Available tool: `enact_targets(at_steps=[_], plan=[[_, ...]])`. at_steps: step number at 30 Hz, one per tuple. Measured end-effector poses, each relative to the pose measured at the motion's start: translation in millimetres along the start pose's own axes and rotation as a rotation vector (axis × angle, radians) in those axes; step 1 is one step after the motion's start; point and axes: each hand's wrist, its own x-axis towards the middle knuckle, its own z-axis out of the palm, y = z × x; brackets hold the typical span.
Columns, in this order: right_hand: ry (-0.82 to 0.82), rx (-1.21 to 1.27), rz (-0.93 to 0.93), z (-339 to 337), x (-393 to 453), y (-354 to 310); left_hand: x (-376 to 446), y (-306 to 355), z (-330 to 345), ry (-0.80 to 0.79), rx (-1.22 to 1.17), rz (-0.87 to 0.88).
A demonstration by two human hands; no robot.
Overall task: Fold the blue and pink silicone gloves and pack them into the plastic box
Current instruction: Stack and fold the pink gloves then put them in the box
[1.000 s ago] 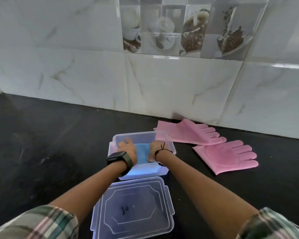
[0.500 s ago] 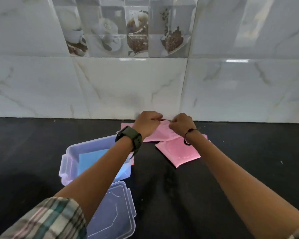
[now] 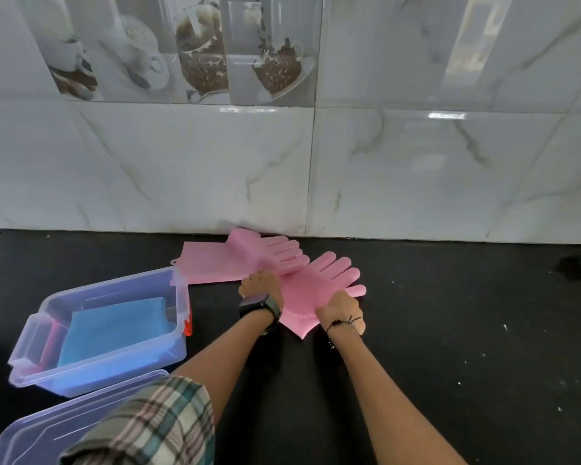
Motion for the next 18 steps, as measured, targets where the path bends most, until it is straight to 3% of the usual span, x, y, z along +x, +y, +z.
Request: enact_targets(at_steps=[2, 6, 8, 11, 13, 14, 16, 18], plan=[[0.087, 0.09, -0.102, 1, -3, 0, -4, 1, -9, -0.022, -0.048, 0.025], [0.286, 0.261, -0.394, -24, -23, 8, -34, -8, -47, 0.082, -0.008, 0.308], [0.291, 0.39, -0.517, -43, -40, 10, -53, -17, -64, 0.213, 0.024, 0.389], [0.291, 0.634, -0.625, -73, -62, 5, -79, -33, -92, 0.545, 0.001, 0.541], [0.273, 0.761, -0.675, -86, -69, -3, -86, -41, -102, 0.758, -0.088, 0.654], [0.257, 0.807, -0.684, -91, -68, -8, -86, -41, -102, 0.783, -0.186, 0.689], [0.201, 0.87, -0.592, -92, -55, -14, -81, -33, -97, 0.626, -0.51, 0.64], [0.117, 0.806, -0.34, -80, -35, -11, -68, -25, -76, 0.289, -0.786, 0.388]])
